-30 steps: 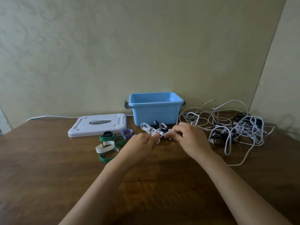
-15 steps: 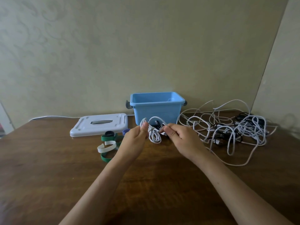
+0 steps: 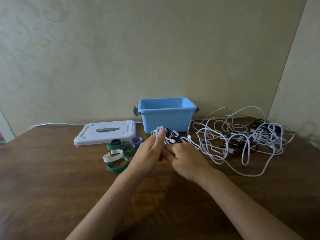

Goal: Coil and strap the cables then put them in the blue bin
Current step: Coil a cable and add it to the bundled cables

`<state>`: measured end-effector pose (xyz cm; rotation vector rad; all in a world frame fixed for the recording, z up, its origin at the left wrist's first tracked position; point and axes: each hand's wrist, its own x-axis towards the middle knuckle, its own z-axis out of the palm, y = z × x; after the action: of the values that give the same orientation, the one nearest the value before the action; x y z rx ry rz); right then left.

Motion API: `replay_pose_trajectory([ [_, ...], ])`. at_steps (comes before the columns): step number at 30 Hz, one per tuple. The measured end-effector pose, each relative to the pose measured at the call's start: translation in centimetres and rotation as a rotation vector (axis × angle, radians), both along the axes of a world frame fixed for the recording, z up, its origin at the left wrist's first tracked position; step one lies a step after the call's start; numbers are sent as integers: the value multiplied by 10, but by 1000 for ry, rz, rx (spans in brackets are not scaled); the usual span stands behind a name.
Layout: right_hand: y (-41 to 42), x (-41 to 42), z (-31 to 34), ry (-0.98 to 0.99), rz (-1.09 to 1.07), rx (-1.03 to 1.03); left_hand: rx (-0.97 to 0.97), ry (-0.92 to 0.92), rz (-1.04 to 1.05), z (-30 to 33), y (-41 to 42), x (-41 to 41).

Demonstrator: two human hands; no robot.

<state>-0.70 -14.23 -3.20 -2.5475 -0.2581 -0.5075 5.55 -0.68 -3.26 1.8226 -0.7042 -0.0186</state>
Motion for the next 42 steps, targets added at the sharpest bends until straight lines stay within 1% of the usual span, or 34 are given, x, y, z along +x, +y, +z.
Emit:
replay_pose_trajectory([
  [3,1,0,-1,37,18,-28,26,-60,51,-2,-1,0],
  [8,-14,2,2,111,-80,-138,-116,-94,263,2,9,17],
  [10,-18,4,0,139,-90,-126,-140,-98,297,1,13,21],
  [12,-14,4,-4,192,-38,-100,-161,-91,300,0,13,21],
  [15,1,4,-9,263,45,-93,-266,8,226,3,7,13],
  [18,12,7,-11,268,73,-120,-369,155,76,6,5,8],
  [20,8,8,-12,280,76,-115,-385,282,-63,9,7,4],
  [21,4,8,-12,297,71,-118,-365,327,-133,11,8,2],
  [23,-9,8,-12,309,50,-144,-275,306,-189,15,12,0],
  [26,-33,11,-10,255,-15,-164,-150,175,-132,22,16,-4],
  [29,-52,15,-7,159,-128,-254,-22,22,-26,30,20,-6],
  [31,-64,18,-7,49,-213,-272,-12,31,-20,33,25,-2],
  [33,-73,20,-8,-102,-282,-230,-45,99,-56,35,31,3],
  [34,-75,21,-7,-177,-308,-202,-46,105,-57,36,32,4],
  [36,-73,22,-4,-275,-330,-144,28,16,14,33,29,4],
  [39,-60,21,0,-316,-258,-21,224,-218,185,24,20,7],
  [40,-55,20,1,-326,-228,12,252,-245,198,20,19,8],
  [42,-45,17,2,-355,-204,60,276,-237,176,13,18,12],
])
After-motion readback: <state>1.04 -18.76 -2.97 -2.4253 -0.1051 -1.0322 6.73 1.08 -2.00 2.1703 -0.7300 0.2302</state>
